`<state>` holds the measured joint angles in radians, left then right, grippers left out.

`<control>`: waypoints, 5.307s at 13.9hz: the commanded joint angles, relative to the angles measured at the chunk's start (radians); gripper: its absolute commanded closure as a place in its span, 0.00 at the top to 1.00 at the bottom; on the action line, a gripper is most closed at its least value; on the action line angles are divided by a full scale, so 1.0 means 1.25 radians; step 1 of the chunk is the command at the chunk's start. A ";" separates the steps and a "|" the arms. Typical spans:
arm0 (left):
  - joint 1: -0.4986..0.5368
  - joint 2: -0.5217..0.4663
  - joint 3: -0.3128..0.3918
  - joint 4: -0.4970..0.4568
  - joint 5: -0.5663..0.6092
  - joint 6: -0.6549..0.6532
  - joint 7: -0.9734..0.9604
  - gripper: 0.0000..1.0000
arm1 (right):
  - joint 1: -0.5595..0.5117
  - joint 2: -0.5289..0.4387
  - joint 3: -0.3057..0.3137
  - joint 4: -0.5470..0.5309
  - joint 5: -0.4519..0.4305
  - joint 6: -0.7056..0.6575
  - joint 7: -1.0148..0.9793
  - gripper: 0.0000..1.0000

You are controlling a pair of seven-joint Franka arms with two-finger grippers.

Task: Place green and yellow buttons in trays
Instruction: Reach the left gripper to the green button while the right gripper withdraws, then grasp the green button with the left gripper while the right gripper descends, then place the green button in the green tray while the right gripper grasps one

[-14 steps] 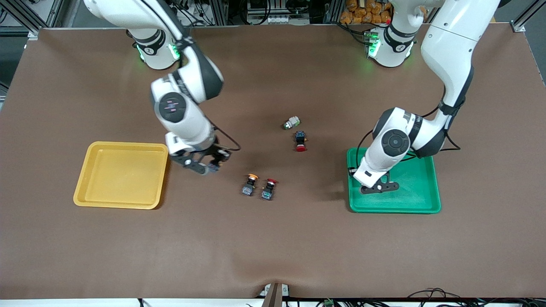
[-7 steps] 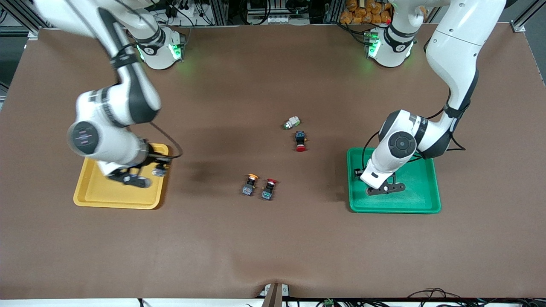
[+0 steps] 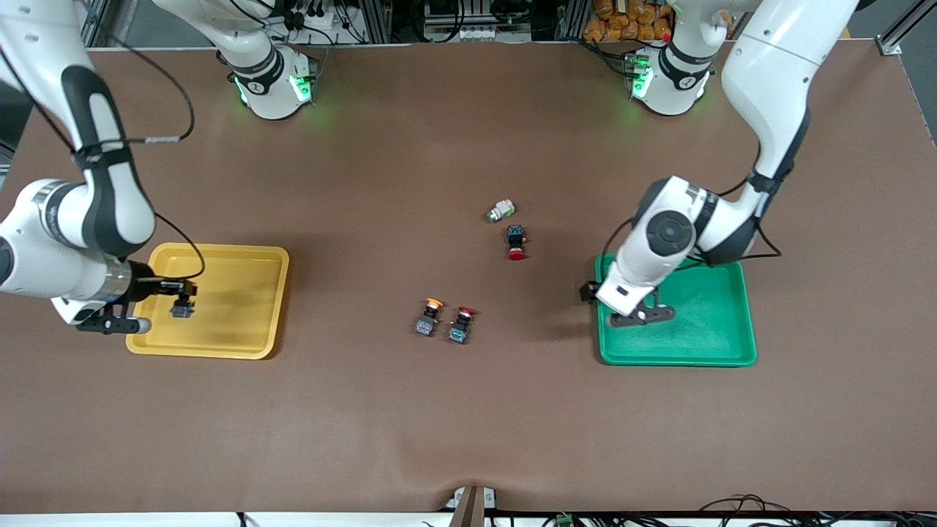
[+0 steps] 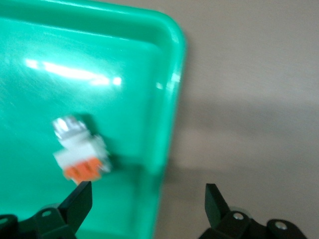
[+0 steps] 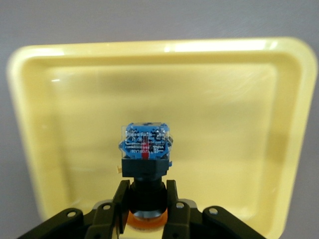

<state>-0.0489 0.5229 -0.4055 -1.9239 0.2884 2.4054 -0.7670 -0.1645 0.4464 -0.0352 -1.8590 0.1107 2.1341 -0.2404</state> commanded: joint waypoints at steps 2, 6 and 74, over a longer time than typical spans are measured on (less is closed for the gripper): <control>-0.016 -0.016 -0.093 -0.010 0.007 -0.033 -0.164 1.00 | -0.038 0.032 0.020 0.015 0.008 0.021 -0.074 0.02; -0.093 -0.024 -0.112 -0.006 0.009 -0.125 -0.252 1.00 | -0.055 0.036 0.023 0.015 0.021 0.013 -0.074 1.00; 0.304 0.103 -0.154 0.065 0.252 -0.160 0.157 0.08 | 0.582 0.295 0.027 0.301 0.006 0.271 0.946 0.00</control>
<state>0.3305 0.6363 -0.5869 -1.8585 0.5804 2.1992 -0.5776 0.5711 0.8413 0.0061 -1.4903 0.1338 2.4937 0.9312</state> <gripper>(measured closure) 0.300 0.586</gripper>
